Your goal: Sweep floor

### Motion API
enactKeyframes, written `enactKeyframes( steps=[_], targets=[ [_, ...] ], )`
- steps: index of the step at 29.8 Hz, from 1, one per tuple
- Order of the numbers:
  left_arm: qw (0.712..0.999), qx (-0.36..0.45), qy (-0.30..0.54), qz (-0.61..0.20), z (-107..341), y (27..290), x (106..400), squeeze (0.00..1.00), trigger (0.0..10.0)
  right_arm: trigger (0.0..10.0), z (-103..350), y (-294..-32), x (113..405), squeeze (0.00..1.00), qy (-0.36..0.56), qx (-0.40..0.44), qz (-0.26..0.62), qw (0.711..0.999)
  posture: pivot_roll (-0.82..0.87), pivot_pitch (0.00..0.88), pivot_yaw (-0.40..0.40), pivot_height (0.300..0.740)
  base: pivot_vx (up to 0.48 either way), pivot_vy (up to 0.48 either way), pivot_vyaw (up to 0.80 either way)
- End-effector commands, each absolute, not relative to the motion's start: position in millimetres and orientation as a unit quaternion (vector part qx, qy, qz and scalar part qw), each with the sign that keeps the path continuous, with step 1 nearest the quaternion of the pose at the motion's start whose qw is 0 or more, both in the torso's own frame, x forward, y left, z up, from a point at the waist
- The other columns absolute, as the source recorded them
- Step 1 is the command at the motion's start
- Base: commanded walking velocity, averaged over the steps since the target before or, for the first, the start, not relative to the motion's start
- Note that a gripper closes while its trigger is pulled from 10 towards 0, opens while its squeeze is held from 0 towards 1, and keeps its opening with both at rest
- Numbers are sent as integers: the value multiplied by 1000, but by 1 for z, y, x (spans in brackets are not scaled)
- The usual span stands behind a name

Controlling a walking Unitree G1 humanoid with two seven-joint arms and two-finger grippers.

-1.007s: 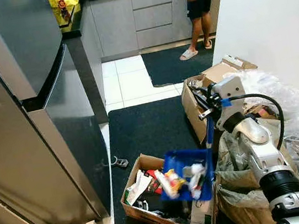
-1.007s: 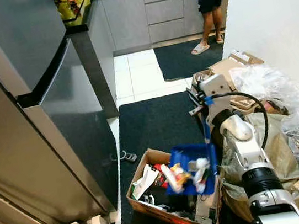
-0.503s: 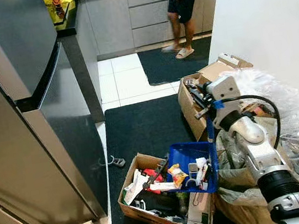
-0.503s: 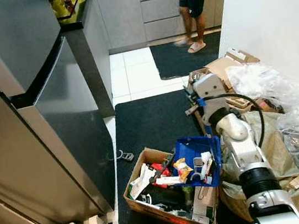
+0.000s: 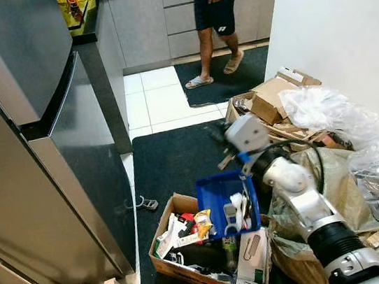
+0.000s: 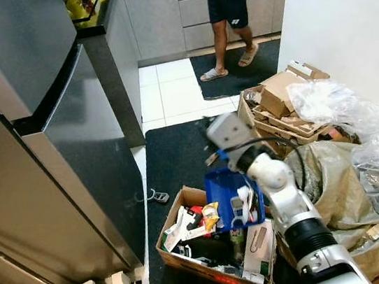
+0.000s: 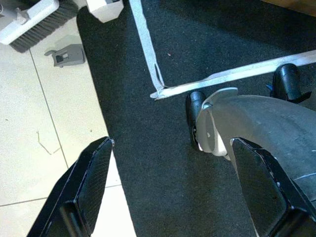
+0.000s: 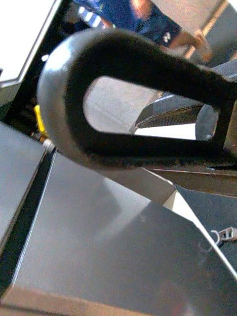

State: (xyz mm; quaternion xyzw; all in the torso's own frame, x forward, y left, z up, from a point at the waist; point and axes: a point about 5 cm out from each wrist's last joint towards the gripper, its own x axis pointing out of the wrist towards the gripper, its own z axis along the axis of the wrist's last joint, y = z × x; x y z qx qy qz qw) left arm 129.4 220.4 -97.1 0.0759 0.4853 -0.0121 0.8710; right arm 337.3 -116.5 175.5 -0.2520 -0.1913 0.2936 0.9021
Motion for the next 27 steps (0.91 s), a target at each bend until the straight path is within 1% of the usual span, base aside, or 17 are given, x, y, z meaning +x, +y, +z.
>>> enactKeyframes(
  steps=[1, 2, 4, 6, 8, 10, 12, 16, 22, 24, 27],
  targets=[
    [866, 78, 493, -12, -99, 221, 124, 0, 10000, 10000, 200, -108, 335, 0, -254, -271, 300, 879, 42, 43, -16, 740, 0, 0, 0],
    [866, 78, 494, -12, -99, 221, 124, 0, 10000, 10000, 200, -103, 333, 0, -261, -292, 315, 864, 43, 43, -16, 740, 0, 0, 0],
    [866, 78, 494, -12, -99, 221, 124, 0, 10000, 10000, 200, -103, 333, 0, -261, -292, 315, 864, 43, 43, -16, 740, 0, 0, 0],
    [866, 78, 494, -11, -99, 222, 124, 0, 10000, 10000, 206, -97, 330, 0, -275, -330, 343, 835, 44, 39, -15, 740, 0, 0, 0],
    [866, 78, 494, -11, -99, 222, 124, 0, 10000, 10000, 206, -97, 330, 0, -275, -330, 343, 835, 44, 39, -15, 740, 0, 0, 0],
    [866, 79, 493, -12, -99, 221, 124, 0, 10000, 10000, 211, -97, 328, 0, -278, -348, 366, 817, 37, 37, -15, 740, 0, 0, 0],
    [866, 79, 493, -12, -99, 221, 124, 0, 10000, 10000, 211, -97, 328, 0, -278, -348, 366, 817, 37, 37, -15, 740, 0, 0, 0],
    [866, 80, 493, -14, -99, 220, 126, 0, 10000, 10000, 212, -97, 325, 0, -276, -347, 387, 808, 36, 33, -15, 740, 0, 0, 0],
    [866, 81, 494, -15, -99, 220, 126, 0, 10000, 10000, 213, -95, 323, 0, -277, -330, 399, 810, 36, 27, -16, 740, 0, 0, 0],
    [865, 81, 494, -16, -99, 220, 126, 0, 10000, 10000, 211, -92, 320, 0, -275, -326, 408, 807, 36, 27, -16, 740, 0, 0, 0],
    [865, 83, 495, -16, -98, 222, 126, 0, 10000, 10000, 198, -78, 310, 0, -271, -317, 438, 796, 31, 22, -12, 740, 0, 0, 0]
  ],
)
